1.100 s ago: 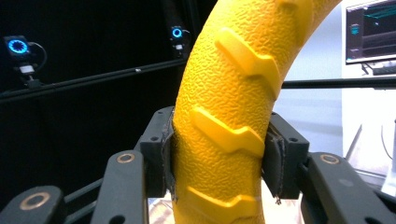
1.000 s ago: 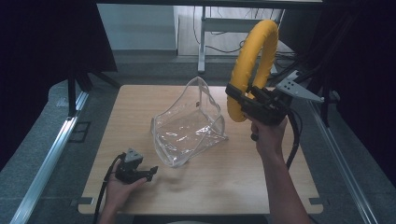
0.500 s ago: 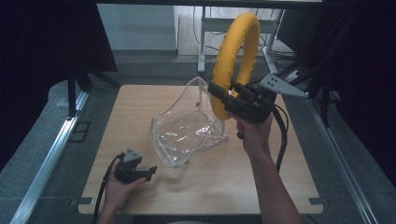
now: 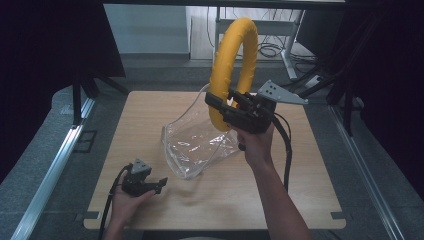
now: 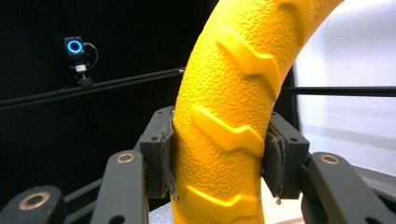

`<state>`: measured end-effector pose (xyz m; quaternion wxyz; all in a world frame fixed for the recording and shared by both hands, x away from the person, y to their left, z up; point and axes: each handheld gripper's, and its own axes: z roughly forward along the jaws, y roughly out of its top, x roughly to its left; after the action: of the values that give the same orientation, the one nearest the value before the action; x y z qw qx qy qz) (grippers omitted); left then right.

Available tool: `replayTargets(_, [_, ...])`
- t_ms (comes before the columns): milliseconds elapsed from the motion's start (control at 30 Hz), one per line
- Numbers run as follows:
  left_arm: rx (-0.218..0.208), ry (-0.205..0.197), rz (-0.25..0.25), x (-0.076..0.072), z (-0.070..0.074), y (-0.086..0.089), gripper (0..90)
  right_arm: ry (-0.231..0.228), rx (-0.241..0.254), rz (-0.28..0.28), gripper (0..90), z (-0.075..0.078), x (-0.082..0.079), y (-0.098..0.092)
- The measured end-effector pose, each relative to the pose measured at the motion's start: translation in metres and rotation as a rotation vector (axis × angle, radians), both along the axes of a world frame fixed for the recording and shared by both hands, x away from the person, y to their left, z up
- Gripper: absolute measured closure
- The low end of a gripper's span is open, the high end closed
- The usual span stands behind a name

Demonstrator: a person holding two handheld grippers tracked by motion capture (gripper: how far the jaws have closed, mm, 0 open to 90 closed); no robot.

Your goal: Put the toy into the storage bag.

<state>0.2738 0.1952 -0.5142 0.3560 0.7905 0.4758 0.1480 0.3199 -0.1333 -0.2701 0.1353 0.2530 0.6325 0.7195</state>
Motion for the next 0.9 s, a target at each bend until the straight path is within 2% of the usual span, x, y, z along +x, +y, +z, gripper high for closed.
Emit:
replayTargets(200, [0.000,0.001,0.000,0.000,-0.001,0.000,26.2,0.005,-0.001,0.025,50.8,-0.004,0.000,0.010])
replayTargets(400, [-0.002,0.000,0.000,0.000,0.000,0.000,26.2,-0.014,-0.019,0.025,50.8,-0.007,-0.004,0.021])
replayTargets(900, [-0.006,-0.002,-0.003,0.000,0.000,0.000,26.2,-0.040,-0.017,0.054,50.7,-0.003,-0.009,0.032])
